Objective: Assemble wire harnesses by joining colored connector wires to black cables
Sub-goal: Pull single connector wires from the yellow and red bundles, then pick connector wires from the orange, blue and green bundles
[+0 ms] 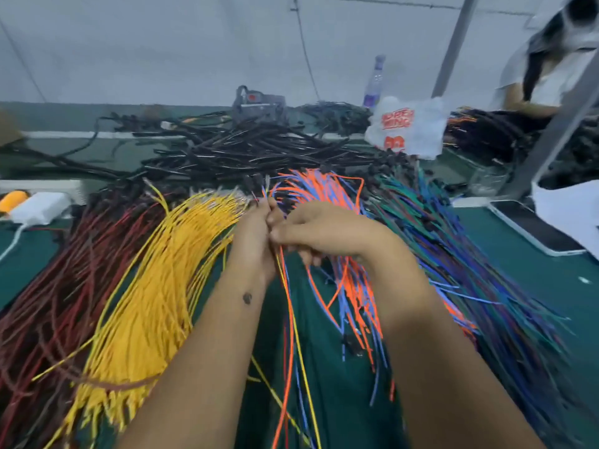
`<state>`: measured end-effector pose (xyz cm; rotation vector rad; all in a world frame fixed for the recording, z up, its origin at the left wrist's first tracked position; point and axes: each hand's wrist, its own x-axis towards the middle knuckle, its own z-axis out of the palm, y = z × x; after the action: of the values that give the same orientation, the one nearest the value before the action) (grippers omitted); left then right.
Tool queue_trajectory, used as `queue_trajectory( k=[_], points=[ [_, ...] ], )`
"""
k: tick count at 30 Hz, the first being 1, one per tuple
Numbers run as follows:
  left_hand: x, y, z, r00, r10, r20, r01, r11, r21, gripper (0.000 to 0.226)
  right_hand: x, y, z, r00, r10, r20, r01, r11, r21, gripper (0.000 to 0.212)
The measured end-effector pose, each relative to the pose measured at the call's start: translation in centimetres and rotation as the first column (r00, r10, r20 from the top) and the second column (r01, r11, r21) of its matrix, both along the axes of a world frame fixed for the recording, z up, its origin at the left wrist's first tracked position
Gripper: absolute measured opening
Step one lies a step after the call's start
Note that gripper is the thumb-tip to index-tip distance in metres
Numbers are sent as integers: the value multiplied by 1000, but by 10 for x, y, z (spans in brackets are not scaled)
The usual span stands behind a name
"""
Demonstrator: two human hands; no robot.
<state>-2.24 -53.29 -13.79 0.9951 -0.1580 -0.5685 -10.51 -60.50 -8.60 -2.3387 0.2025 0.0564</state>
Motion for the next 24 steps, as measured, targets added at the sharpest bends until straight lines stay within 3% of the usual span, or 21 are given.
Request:
queue_trajectory(
  k=[3, 6, 9, 11, 13, 16, 20, 24],
  points=[
    [-24, -19, -27, 1000, -15, 3, 15, 999, 28, 35, -9, -44, -10, 952, -285, 113, 277, 958, 82, 33],
    [-34, -26, -45, 976, 47, 211, -74, 989, 124, 36, -19, -89, -25, 803, -557, 212, 559, 827, 54, 25],
    [-33, -25, -52, 921, 34, 389, -134, 963, 234, 37, -31, -122, -39, 648, -735, 200, 757, 649, -67, 29],
    [-31, -25, -56, 889, 19, 458, -172, 940, 295, 37, -36, -133, -50, 618, -776, 127, 786, 603, -135, 31],
    [-32, -26, -59, 870, -1, 494, -182, 929, 322, 36, -36, -133, -61, 614, -787, 60, 773, 584, -249, 16],
    [-33, -26, -60, 848, -34, 530, -179, 921, 345, 34, -34, -128, -69, 619, -781, 85, 745, 550, -378, 17],
    [-34, -23, -58, 842, -36, 538, -185, 918, 351, 34, -39, -135, -66, 657, -737, 159, 737, 585, -339, 11],
    [-35, -22, -55, 844, -22, 535, -195, 918, 346, 34, -51, -149, -61, 681, -709, 186, 733, 660, -168, 19]
  ],
)
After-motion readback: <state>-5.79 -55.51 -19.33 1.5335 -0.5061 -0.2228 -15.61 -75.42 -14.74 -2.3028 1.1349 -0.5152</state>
